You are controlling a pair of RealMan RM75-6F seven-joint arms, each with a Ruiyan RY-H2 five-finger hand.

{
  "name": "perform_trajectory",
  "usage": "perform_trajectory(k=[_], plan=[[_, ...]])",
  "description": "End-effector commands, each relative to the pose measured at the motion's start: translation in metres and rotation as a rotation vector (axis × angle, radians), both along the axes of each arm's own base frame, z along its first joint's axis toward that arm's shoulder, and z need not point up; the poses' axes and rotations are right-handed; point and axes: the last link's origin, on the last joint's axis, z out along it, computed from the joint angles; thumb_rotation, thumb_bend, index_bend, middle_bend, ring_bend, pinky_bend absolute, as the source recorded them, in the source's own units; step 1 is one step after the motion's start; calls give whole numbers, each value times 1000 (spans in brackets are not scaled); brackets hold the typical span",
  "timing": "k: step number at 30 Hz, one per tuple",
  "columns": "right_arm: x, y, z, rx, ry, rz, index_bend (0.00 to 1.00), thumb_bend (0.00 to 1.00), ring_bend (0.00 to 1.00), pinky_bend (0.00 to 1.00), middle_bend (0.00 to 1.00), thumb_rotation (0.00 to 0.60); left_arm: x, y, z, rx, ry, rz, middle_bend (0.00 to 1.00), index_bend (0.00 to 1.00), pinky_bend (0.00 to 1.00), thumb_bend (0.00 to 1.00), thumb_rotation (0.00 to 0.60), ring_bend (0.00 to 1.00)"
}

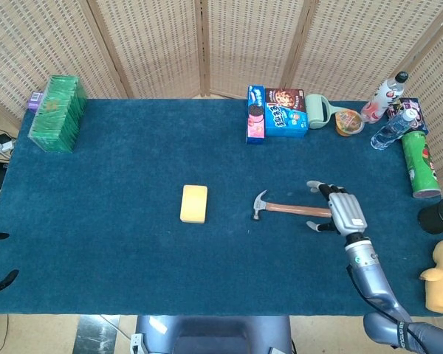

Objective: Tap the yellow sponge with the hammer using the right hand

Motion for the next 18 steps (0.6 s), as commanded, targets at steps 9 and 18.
perform_trajectory(k=[9,18], plan=[[-37,59,46,-197,191,12,652,353,747,630,699,600,-18,-9,-10,41,-48,7,160,285,103,209,600,58],[-63,111,67,-199,280,-77,696,374,749,578,710,600,-27,-18,-13,60,-40,2,195,285,103,210,600,80]])
